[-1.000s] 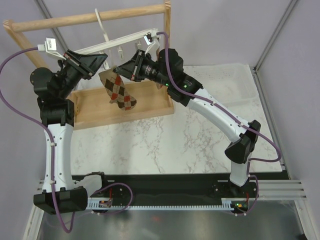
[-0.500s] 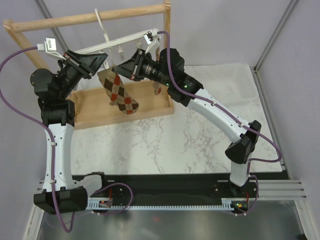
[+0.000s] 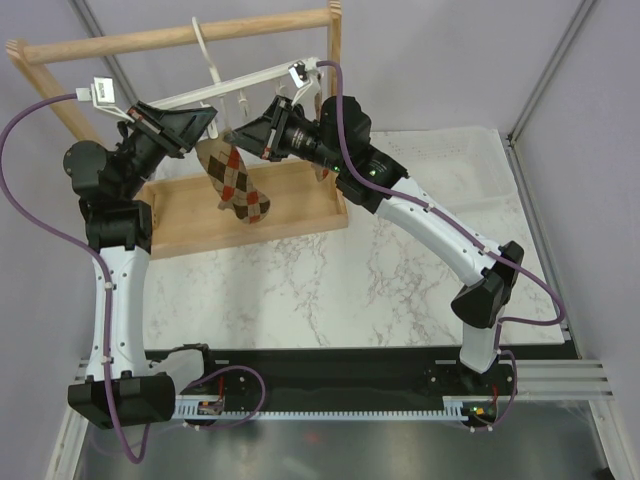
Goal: Clip the socks to the hanger
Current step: Clamp the sock onto the hanger.
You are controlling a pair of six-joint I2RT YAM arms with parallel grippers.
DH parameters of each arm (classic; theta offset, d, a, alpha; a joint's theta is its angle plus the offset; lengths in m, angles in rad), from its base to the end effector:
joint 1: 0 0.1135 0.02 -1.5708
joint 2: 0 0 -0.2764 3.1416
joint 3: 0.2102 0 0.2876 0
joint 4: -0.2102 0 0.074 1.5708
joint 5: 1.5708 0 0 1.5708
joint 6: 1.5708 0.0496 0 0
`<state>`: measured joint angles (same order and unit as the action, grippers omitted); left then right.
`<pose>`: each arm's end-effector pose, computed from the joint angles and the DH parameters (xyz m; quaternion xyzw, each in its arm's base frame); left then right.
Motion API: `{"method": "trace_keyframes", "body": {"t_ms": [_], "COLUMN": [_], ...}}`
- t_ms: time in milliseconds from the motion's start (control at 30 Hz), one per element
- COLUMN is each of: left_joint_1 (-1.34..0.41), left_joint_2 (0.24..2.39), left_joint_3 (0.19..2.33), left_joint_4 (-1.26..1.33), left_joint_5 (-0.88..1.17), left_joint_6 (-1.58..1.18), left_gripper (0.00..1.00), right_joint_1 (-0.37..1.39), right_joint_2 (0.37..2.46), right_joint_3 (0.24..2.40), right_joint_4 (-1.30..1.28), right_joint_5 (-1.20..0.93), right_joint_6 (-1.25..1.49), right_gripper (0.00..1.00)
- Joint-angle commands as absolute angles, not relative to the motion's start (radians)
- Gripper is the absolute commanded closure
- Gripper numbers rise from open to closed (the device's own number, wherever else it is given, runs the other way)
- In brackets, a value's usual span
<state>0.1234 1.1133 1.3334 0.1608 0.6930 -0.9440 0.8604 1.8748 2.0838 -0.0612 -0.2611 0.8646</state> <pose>0.2653 0.0010 0.5231 -0.0260 0.5969 -0.4853 0.6384 0.3072 0.3768 0.5122 -0.0972 0.6476 0.6256 0.4240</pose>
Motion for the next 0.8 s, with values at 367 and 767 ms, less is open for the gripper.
{"method": "trace_keyframes", "body": {"t_ms": [367, 767], "left_joint_1": [0.121, 0.121], "left_joint_2": [1.084, 1.091], "left_joint_3": [1.321, 1.322], "left_joint_4": [0.307, 0.345], "left_joint_5": [0.824, 0.839], "left_joint_6": [-1.034, -1.078], "left_gripper": [0.98, 0.98], "right_joint_1": [0.850, 0.831], "right_joint_2": [1.878, 1.864], "right_joint_3": [2.114, 2.072], "right_joint_4": [0.049, 0.112], "right_joint_5": [-0.264, -0.256], "right_joint_6": [0.882, 0.891], "right_gripper": [1.00, 1.00]}}
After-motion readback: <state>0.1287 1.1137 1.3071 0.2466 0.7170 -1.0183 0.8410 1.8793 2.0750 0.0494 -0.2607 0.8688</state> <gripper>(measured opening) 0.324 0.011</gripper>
